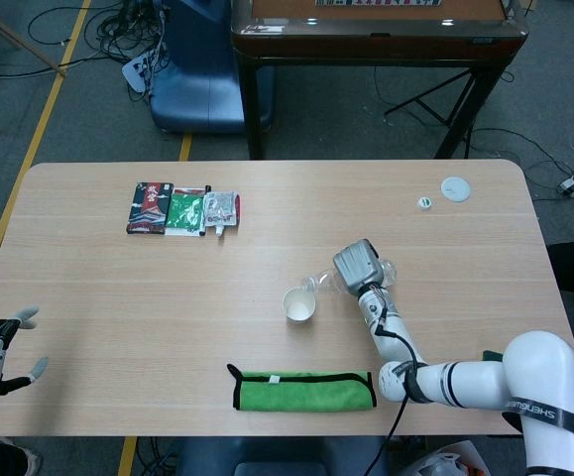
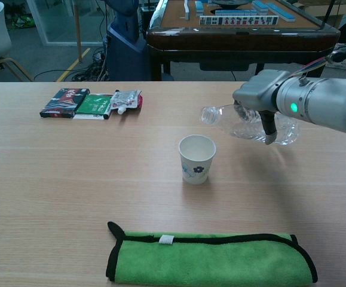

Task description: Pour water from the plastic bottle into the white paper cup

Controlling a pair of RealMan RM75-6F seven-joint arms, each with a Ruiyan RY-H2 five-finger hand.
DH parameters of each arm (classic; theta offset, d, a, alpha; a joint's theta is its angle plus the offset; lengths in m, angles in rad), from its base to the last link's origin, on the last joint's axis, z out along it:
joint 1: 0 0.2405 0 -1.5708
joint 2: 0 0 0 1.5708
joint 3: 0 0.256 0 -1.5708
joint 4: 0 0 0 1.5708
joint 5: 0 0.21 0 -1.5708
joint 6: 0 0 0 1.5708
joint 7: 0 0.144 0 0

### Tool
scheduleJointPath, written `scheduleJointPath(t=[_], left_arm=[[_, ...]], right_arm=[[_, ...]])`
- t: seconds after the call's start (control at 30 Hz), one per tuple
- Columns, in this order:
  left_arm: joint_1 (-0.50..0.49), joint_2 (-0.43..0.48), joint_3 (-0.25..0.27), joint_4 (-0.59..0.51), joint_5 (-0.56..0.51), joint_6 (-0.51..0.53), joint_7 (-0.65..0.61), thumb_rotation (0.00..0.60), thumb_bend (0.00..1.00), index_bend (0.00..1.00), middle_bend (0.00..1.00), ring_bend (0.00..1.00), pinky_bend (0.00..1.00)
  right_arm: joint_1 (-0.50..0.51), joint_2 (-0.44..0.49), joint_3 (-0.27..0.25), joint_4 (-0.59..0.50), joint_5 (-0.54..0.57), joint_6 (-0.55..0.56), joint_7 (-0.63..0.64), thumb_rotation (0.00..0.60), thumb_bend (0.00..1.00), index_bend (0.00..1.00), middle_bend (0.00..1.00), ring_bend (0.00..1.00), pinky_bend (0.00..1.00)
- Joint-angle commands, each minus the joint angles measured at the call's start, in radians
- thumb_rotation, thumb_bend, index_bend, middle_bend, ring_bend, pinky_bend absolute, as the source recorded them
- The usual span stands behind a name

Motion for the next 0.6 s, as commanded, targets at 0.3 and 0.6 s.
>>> scheduleJointPath(t=[0.3,0.6], left_arm=[[0.0,0.003,0.0,-0.003,-0.001,-0.003,-0.003,0.6,0.22,0.21,0.34,0.27,0.44],[-0.001,0.004,0.0,-0.004,-0.002,-0.004,0.0,0.6,0.22,0.21,0.34,0.27,0.44]], right_arm=[[0.035,-0.01,-0.013,-0.013,0.059,0.035,-0.076,0.6,0.17,0.63,0.66,0.53,0.5],[0.059,-0.013,-0.022,-0.023,0.089,0.064,-0.137,0.6,0.17,0.63,0.66,0.53,0.5]])
